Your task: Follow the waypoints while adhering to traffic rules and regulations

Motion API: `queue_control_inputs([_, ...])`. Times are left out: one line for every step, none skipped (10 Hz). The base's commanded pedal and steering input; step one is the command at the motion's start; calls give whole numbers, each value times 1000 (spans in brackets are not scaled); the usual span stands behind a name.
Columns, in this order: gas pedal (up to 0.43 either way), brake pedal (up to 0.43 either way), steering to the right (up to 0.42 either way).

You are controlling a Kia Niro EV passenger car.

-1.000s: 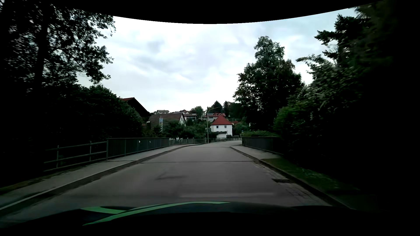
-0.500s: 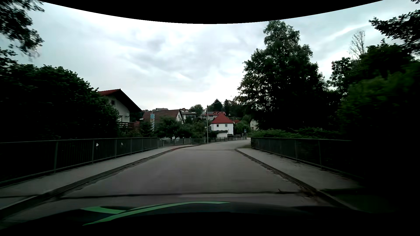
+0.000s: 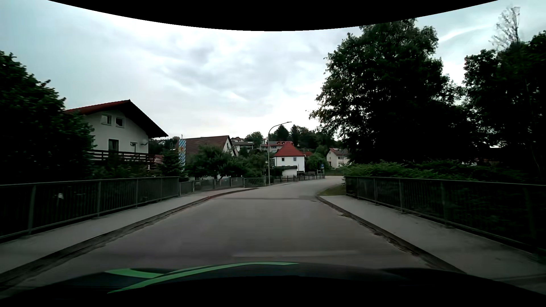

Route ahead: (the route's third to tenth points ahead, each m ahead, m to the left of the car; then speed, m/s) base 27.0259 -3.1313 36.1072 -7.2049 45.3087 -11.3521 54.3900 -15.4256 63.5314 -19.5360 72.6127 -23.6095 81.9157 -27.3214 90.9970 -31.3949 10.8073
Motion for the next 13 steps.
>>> queue_control_inputs([28, 0, 9])
queue_control_inputs([28, 0, 14])
queue_control_inputs([28, 0, 16])
queue_control_inputs([39, 0, 18])
queue_control_inputs([39, 0, 21])
queue_control_inputs([47, 0, 25])
queue_control_inputs([47, 0, 30])
queue_control_inputs([47, 0, 39])
queue_control_inputs([47, 0, 49])
queue_control_inputs([47, 0, 57])
queue_control_inputs([47, 0, 64])
queue_control_inputs([59, 0, 70])
queue_control_inputs([59, 0, 74])
